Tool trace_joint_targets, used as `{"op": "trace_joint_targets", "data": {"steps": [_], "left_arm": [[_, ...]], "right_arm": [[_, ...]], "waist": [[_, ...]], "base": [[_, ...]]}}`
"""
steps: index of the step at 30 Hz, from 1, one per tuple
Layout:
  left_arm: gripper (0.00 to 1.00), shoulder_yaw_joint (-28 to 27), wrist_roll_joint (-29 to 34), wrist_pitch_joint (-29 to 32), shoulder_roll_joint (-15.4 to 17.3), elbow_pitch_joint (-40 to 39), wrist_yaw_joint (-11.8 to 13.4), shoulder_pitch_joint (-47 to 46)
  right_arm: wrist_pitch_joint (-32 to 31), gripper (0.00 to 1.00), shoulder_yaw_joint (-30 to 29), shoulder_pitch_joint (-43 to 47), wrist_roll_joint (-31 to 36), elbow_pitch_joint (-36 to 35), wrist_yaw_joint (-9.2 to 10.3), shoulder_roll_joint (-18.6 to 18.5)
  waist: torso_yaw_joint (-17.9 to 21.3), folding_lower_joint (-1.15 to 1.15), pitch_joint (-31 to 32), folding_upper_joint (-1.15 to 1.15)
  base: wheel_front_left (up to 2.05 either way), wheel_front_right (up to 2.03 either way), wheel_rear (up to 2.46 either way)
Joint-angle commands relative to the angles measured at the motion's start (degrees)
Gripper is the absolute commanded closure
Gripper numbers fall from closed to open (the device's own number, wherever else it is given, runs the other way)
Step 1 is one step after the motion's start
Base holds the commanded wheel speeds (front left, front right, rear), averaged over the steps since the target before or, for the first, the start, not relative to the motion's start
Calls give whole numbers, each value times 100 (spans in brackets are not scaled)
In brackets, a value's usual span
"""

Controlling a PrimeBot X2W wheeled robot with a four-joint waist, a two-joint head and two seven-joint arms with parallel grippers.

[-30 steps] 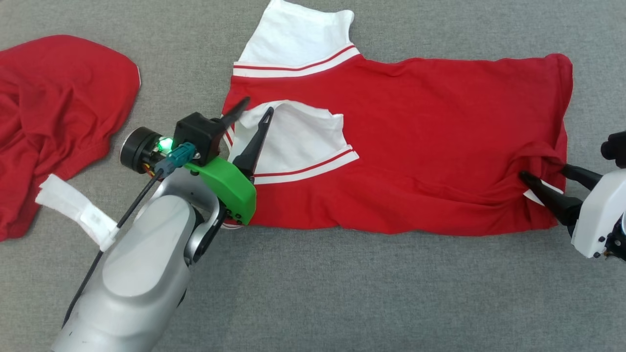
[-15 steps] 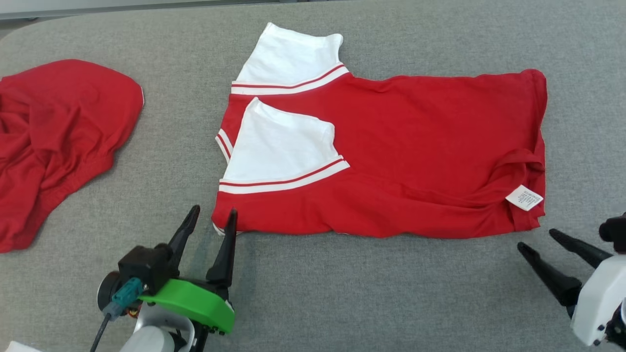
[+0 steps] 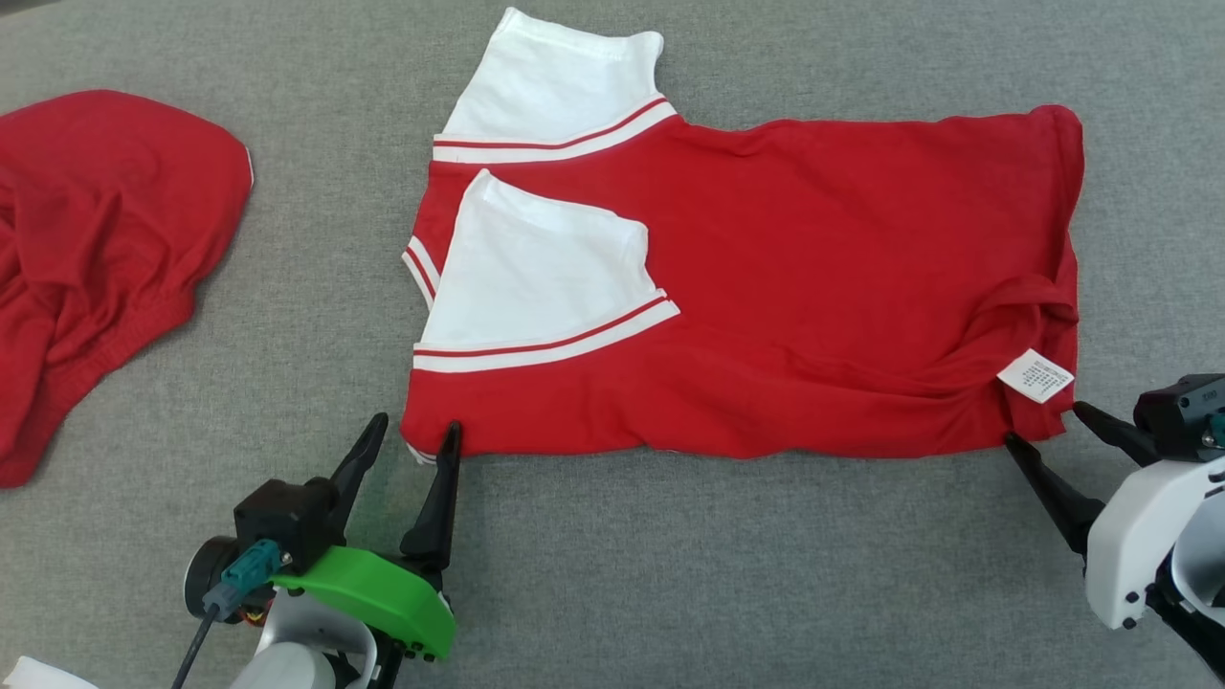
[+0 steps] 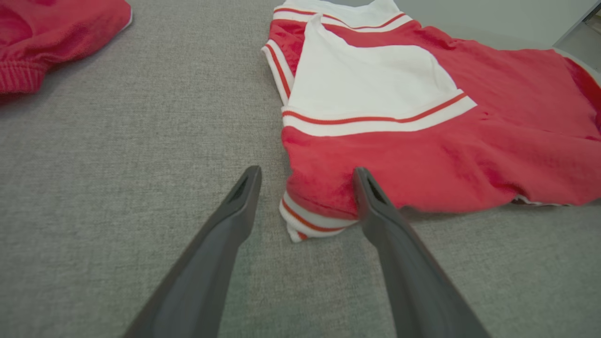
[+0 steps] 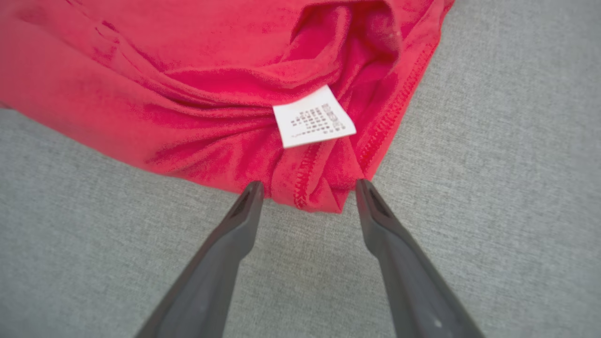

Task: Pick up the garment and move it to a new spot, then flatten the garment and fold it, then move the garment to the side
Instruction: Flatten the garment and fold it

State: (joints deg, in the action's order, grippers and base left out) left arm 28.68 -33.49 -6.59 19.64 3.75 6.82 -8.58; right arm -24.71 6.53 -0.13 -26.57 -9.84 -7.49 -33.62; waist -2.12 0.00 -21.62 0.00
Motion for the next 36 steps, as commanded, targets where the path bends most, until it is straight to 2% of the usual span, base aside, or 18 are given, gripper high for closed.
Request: {"op": "trace_joint_targets", "data": {"steps": [1,5,11,12,13,14,15,22,27,33,36], "left_arm": [[0,-13,-55,8,30,11,16,-84],[0,-9,-85,25,5,97,-2,-139],[0,92,-166,78,-59,285,-172,-218],[25,107,-207,95,-73,325,-213,-223],[67,144,-213,118,-67,376,-253,-234],[100,167,-220,116,-66,397,-301,-249],[100,194,-265,126,-89,432,-362,-250],[100,168,-461,73,-19,561,-501,-26],[100,73,-608,60,93,444,-495,219],[100,145,-733,200,237,-71,-453,659],[100,277,-726,270,192,-291,-401,854]], "right_arm": [[-35,0,24,-114,51,32,0,67],[-119,0,83,-307,160,222,0,127],[-168,0,121,-455,152,597,3,66],[-189,0,166,-462,131,618,2,74],[-220,5,228,-459,82,646,1,59],[-208,74,264,-450,46,667,-1,29],[-187,100,293,-415,2,674,-1,6],[-18,100,59,55,-115,420,2,-192],[194,100,-192,417,-119,406,6,-349],[711,100,-249,769,-284,784,11,-635],[952,100,-161,892,-397,1026,11,-718]], "waist": [[-12,0,-28,0],[-44,0,-82,0],[-112,0,-151,0],[-113,0,-149,0],[-110,0,-146,0],[-109,0,-140,0],[-112,0,-124,0],[-32,0,109,0],[77,0,322,0],[152,0,523,0],[165,0,557,0]], "base": [[0,0,0],[0,0,0],[0,0,0],[0,0,0],[0,0,0],[0,0,0],[0,0,0],[0,0,0],[0,0,0],[0,0,0],[0,0,0]]}}
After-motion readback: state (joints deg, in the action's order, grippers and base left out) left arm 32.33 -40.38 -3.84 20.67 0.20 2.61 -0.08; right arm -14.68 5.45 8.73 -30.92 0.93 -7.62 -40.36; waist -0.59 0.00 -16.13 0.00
